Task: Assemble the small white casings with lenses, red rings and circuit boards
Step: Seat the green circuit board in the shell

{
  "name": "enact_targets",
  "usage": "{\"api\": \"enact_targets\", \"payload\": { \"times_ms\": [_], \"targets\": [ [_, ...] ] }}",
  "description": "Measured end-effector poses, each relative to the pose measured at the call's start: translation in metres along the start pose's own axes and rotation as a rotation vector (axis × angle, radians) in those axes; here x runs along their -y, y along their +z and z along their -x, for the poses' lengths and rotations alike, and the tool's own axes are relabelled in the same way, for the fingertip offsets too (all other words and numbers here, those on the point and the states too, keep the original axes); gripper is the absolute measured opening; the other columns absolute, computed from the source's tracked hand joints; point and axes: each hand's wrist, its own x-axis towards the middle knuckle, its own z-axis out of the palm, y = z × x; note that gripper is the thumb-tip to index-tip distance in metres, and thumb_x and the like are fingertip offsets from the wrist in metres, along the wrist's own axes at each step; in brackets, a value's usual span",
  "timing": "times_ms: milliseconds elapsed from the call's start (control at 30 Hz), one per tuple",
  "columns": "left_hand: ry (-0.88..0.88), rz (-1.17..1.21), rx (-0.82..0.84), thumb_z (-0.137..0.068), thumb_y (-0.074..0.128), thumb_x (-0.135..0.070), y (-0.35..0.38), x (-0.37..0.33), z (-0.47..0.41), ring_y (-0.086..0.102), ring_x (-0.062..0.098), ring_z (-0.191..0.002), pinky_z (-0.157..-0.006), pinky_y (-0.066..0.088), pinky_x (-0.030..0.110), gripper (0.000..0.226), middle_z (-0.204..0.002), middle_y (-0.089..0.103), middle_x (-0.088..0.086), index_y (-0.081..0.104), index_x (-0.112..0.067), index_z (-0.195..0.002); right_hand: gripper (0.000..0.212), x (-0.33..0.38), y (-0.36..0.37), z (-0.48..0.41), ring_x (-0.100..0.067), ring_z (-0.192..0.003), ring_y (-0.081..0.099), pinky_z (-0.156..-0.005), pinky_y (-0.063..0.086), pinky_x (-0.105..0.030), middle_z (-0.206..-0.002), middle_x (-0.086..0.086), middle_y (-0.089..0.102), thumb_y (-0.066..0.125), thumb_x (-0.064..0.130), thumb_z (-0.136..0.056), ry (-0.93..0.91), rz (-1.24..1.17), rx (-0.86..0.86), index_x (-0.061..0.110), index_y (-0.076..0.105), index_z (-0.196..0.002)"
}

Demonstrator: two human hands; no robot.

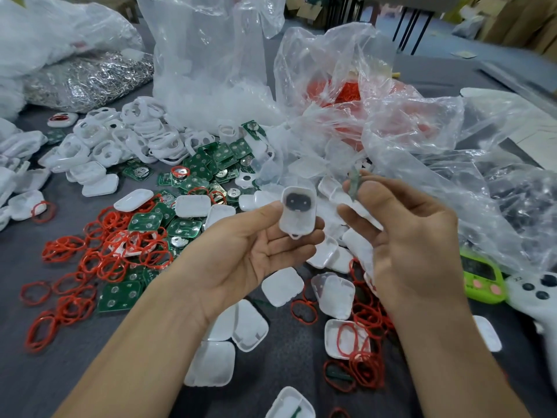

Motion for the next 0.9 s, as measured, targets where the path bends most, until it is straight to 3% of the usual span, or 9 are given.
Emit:
{"api": "enact_targets", "payload": {
  "times_ms": [133,300,367,567,800,900],
  "targets": [
    [-0.025,0.024,0.094,-0.089,0.057,-0.027,-0.001,-0.002,0.003,0.077,0.026,-0.093,-0.075,0.063,0.032,0.035,-0.108,0.077,0.019,0.081,-0.005,-0.102,0.015,0.007,-0.007,-0.005,-0.02,-0.091,0.077,-0.068,0.06,-0.024,-0.092,-0.008,0.078,0.069,0.02,-0.077,0.286,-0.295,0.122,0.01,0.08,-0.083],
    [-0.031,-0.028,0.106,-0.078,0.071,-0.032,0.0,-0.002,0.003,0.077,0.026,-0.094,-0.076,0.062,0.031,0.037,-0.11,0.076,0.02,0.081,-0.007,-0.104,0.015,0.003,-0.003,-0.005,-0.015,-0.079,0.075,-0.064,0.06,-0.02,-0.086,-0.008,0.076,0.068,0.004,-0.071,0.406,-0.377,0.174,0.007,0.08,-0.08],
    [-0.034,-0.039,0.099,-0.075,0.074,-0.032,0.0,-0.001,0.002,0.077,0.027,-0.094,-0.075,0.062,0.031,0.041,-0.11,0.076,0.02,0.081,-0.005,-0.105,0.018,0.0,0.0,-0.005,-0.014,-0.071,0.075,-0.062,0.059,-0.019,-0.081,-0.007,0.077,0.069,-0.001,-0.065,0.404,-0.31,0.143,0.009,0.081,-0.074],
    [-0.03,-0.056,0.076,-0.081,0.073,-0.029,0.0,-0.001,0.002,0.077,0.027,-0.093,-0.075,0.062,0.031,0.031,-0.109,0.076,0.02,0.082,-0.007,-0.102,0.019,-0.002,-0.002,-0.006,-0.019,-0.075,0.077,-0.067,0.06,-0.022,-0.083,-0.011,0.079,0.074,0.0,-0.06,0.309,-0.124,0.101,0.011,0.081,-0.074],
    [-0.036,-0.09,0.029,-0.079,0.065,-0.03,0.001,0.001,0.001,0.078,0.026,-0.091,-0.073,0.063,0.03,0.037,-0.107,0.077,0.02,0.081,-0.005,-0.101,0.015,0.005,0.0,-0.002,-0.015,-0.069,0.069,-0.065,0.057,-0.022,-0.077,-0.006,0.076,0.08,0.021,-0.055,0.206,0.112,0.092,0.018,0.081,-0.07],
    [-0.037,-0.091,0.015,-0.082,0.063,-0.028,0.0,0.001,0.0,0.078,0.027,-0.092,-0.073,0.063,0.03,0.035,-0.108,0.076,0.021,0.081,-0.005,-0.102,0.012,0.009,0.002,0.001,-0.014,-0.061,0.064,-0.058,0.054,-0.022,-0.07,-0.006,0.073,0.08,0.021,-0.058,0.186,0.159,0.132,0.018,0.082,-0.07]
  ]
}}
